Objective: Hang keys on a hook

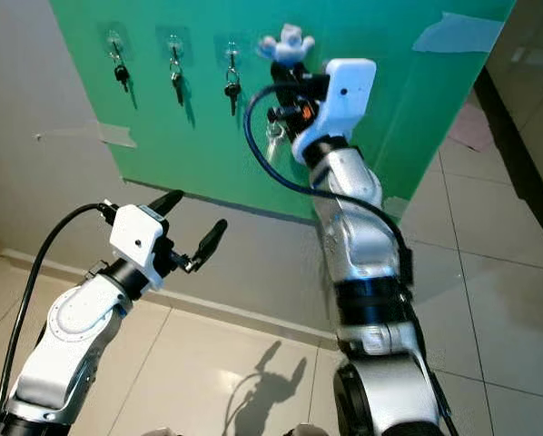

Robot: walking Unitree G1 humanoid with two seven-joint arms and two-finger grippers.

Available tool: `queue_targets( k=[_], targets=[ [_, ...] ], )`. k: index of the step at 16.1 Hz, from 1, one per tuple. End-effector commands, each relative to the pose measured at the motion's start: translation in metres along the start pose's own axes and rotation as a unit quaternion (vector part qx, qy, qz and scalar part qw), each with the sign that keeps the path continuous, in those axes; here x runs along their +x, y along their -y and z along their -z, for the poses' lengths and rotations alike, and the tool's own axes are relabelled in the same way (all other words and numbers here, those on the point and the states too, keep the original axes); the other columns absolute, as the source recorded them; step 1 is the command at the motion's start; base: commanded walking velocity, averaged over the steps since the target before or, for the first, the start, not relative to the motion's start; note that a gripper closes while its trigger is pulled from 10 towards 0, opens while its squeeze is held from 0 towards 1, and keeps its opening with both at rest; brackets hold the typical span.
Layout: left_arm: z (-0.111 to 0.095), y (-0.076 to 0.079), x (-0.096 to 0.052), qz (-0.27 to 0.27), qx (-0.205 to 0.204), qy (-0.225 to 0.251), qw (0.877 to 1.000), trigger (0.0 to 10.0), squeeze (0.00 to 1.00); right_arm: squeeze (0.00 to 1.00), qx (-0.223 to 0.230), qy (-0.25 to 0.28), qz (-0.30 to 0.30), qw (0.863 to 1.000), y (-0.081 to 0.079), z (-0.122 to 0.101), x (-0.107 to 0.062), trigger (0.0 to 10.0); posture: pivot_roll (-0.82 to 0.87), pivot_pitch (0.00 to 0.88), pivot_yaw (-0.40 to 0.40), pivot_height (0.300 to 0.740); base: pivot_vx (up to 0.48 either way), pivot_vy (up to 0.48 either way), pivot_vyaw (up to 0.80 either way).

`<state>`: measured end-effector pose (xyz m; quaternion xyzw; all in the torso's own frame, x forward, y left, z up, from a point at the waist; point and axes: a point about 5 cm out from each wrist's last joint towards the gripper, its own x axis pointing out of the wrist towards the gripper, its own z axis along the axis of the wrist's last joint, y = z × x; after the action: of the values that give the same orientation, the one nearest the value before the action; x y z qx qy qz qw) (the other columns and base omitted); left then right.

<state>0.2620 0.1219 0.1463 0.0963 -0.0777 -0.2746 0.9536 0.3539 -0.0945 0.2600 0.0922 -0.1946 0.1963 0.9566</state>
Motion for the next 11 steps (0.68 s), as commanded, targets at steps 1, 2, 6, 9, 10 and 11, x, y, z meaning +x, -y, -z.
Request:
queue_targets(
  k=[1,2,6,9,10,11],
  targets=[
    [-0.006,-0.001,0.002,-0.002,0.006,0.01,1.0,10.0,0.0,0.0,-0.007,0.017,0.003,1.0,0.001,-0.006,0.004,10.0,-0.06,0.032,-0.005,0.74,0.0,0.0,0.0],
    [-0.008,-0.002,0.003,-0.013,0.008,0.013,1.0,10.0,0.0,0.0,-0.008,0.018,0.004,1.0,0.0,-0.006,0.004,10.0,-0.06,0.031,-0.009,0.74,0.0,0.0,0.0],
    [-0.012,-0.009,0.001,-0.035,0.009,0.029,0.999,10.0,0.0,0.0,0.005,-0.018,0.001,1.0,-0.003,0.015,-0.029,10.0,-0.05,0.032,-0.011,0.74,0.061,0.0,0.0],
    [-0.011,-0.012,-0.004,-0.036,0.012,0.029,0.999,10.0,0.0,0.0,0.02,-0.036,-0.002,0.999,-0.008,0.027,-0.05,10.0,-0.05,0.032,0.002,0.74,0.311,0.0,-0.15],
    [-0.011,-0.014,-0.006,-0.03,0.014,0.027,0.999,10.0,0.0,0.0,0.053,-0.035,0.003,0.998,-0.016,0.029,-0.065,10.0,-0.05,0.036,0.017,0.74,0.368,0.0,0.0],
    [-0.011,-0.014,-0.006,-0.029,0.014,0.027,0.999,10.0,0.0,0.0,0.059,-0.032,0.002,0.998,-0.018,0.028,-0.067,10.0,-0.05,0.036,0.017,0.74,0.368,0.0,0.0]
  ],
)
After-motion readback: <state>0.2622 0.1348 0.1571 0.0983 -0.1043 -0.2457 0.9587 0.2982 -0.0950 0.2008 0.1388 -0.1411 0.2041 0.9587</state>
